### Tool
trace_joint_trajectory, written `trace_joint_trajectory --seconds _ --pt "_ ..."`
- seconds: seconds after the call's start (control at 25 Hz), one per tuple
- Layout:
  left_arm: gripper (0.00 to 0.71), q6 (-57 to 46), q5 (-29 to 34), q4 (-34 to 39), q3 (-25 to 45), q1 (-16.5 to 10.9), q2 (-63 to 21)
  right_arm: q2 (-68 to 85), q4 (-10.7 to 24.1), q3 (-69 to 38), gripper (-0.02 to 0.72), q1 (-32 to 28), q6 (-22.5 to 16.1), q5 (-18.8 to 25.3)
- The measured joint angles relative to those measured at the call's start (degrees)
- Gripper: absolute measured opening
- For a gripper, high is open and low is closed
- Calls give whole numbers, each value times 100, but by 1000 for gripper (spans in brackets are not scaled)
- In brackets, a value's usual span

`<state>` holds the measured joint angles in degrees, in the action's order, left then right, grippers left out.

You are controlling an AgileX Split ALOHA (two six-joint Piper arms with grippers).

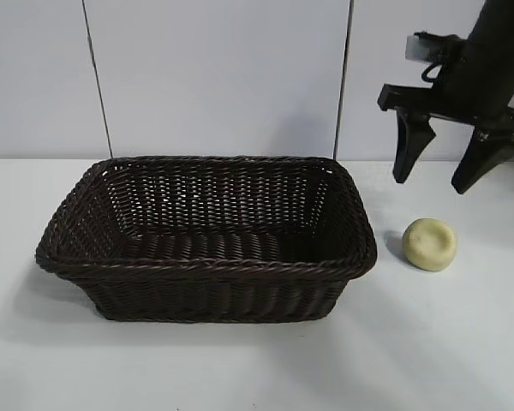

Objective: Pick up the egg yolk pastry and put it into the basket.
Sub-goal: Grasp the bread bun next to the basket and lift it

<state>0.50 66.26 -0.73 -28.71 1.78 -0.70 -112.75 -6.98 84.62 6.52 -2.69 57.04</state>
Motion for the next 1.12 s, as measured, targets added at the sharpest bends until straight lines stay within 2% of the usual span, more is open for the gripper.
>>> trace_joint_trajectory --seconds 0.28,0.44,0.72,0.84,1.0,1.04,1.12 --pt "514 0 0 0 0 0 0 -581 317 6 495 0 -82 -322" --pt "514 0 0 0 0 0 0 -762 588 10 495 0 -303 -444" --pt "514 -1 0 0 0 0 0 -927 627 12 480 0 -467 -755" --pt "514 -1 0 0 0 0 0 -938 627 12 364 0 -474 -800" --pt "514 -1 0 0 0 0 0 -938 630 17 125 0 -474 -788" --pt "514 -1 0 0 0 0 0 -938 630 17 85 0 -474 -777" --pt "514 -1 0 0 0 0 0 -938 634 62 51 0 -466 -684"
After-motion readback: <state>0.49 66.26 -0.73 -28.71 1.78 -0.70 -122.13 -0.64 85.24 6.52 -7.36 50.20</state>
